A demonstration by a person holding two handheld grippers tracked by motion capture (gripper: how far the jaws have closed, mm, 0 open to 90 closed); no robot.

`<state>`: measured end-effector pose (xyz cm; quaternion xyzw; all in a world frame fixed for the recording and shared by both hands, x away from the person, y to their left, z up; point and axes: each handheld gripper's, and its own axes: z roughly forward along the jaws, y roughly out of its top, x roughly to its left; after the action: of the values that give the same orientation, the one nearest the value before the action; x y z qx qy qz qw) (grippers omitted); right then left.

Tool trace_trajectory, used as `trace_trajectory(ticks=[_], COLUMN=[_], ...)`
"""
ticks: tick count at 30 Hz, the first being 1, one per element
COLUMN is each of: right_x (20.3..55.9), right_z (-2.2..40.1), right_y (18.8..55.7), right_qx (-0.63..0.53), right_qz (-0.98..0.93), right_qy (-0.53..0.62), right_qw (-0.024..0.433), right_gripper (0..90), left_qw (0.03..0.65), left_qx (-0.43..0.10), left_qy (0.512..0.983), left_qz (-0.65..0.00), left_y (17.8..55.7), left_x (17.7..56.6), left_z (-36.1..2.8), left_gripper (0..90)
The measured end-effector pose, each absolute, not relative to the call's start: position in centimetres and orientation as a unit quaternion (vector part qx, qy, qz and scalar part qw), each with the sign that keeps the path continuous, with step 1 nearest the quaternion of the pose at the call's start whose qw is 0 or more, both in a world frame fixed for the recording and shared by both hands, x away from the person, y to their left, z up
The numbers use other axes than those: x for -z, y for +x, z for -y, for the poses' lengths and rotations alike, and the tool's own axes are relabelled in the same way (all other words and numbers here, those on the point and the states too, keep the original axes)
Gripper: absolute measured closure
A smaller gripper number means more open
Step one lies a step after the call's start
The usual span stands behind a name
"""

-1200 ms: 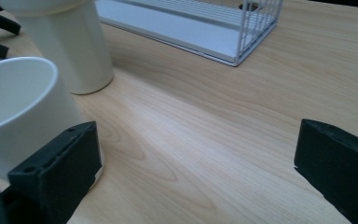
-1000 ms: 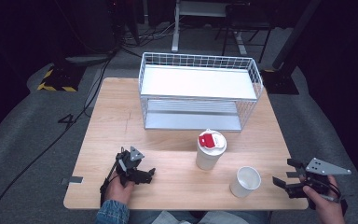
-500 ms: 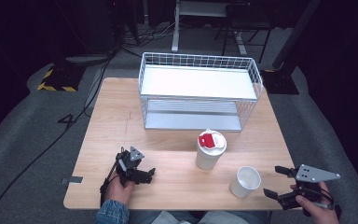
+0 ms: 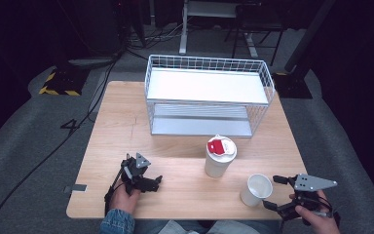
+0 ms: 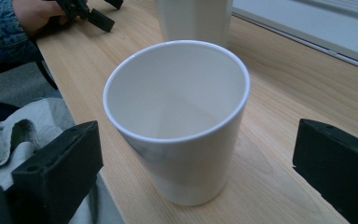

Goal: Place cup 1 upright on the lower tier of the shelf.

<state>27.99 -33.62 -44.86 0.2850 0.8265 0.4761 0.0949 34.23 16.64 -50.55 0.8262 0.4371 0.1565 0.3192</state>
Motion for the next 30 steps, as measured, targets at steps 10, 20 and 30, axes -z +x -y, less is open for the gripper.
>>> trace_trajectory(ticks=[10,20,30], right_x=[46.9,47.9,47.9], right_z=[31.9,30.9,30.7], right_y=[28.5,28.6,28.4], right_qx=[-0.468,-0.458,-0.448], right_qz=[-0.833,-0.831,-0.839], right_qy=[0.283,0.3,0.285], right_qw=[0.084,0.096,0.114], right_gripper=[1.9,16.0,22.1], left_qw=[0.32,0.319,0.319], left_qx=[-0.156,-0.157,-0.156], left_qy=[0.826,0.826,0.826], left_qz=[-0.437,-0.437,-0.437], left_y=[34.2,34.2,34.2], left_x=[50.6,50.5,50.6], left_z=[-16.6,-16.6,-16.6], left_gripper=[0.0,0.0,0.0])
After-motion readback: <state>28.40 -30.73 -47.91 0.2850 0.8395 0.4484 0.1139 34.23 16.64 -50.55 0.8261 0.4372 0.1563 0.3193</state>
